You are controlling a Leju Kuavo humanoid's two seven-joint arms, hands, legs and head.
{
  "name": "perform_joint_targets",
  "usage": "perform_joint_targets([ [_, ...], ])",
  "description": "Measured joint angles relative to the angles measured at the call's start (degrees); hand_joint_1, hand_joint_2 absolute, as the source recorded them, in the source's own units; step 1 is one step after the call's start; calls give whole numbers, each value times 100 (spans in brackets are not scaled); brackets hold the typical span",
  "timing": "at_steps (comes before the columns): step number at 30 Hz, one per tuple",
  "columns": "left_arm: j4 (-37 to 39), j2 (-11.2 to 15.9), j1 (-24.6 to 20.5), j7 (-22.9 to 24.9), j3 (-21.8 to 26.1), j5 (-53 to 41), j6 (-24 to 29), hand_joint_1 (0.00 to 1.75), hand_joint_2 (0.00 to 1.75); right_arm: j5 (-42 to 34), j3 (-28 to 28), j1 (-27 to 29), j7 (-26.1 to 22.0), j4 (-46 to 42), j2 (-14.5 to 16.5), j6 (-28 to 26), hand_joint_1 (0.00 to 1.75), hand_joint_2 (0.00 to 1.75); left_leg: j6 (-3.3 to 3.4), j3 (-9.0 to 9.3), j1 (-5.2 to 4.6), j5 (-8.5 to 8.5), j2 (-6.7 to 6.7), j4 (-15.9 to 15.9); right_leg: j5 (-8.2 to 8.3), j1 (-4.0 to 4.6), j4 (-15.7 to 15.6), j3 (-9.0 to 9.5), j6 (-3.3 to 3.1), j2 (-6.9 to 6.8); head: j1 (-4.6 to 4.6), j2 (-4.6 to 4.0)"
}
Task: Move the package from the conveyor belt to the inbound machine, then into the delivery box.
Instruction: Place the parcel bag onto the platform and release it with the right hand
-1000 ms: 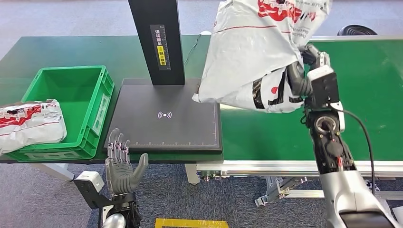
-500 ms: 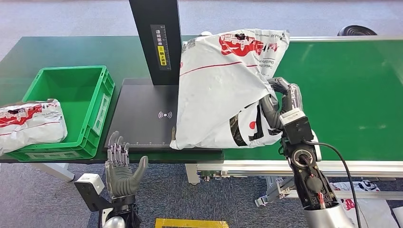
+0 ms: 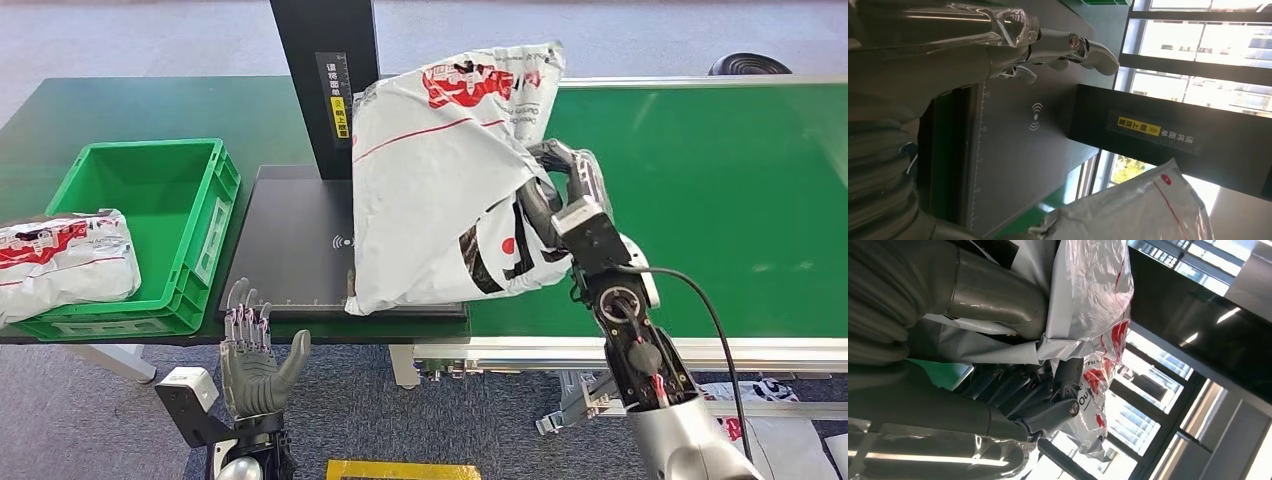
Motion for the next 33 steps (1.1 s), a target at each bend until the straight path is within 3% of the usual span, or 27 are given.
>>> perform_joint_targets([
  [7,2,-29,-6,0,1,44,-34,0,175,631,588,-2016,639,1953,621,393,175,175,-7,8,2,23,3,0,13,3,2,-6,-4,2,0,0],
  [10,2,-32,-7,0,3,57,-38,0,175,795,790,-2528,756,2620,850,438,175,175,-8,9,3,24,1,0,13,4,2,-5,-4,0,0,0],
  [15,2,-32,-7,0,3,60,-40,0,175,815,823,-2602,774,2722,888,440,175,175,-8,8,3,24,0,0,13,4,2,-5,-4,0,0,0],
  [21,2,-44,3,0,37,63,-120,0,175,1029,1311,-3269,996,4114,1402,396,175,175,-6,4,0,22,-3,2,12,1,1,-6,-3,-3,2,0],
  [33,7,-49,1,0,50,61,-157,0,175,1056,1444,-3331,997,4446,1474,347,175,175,-7,8,1,23,-3,2,13,2,1,-6,-3,-2,1,0],
])
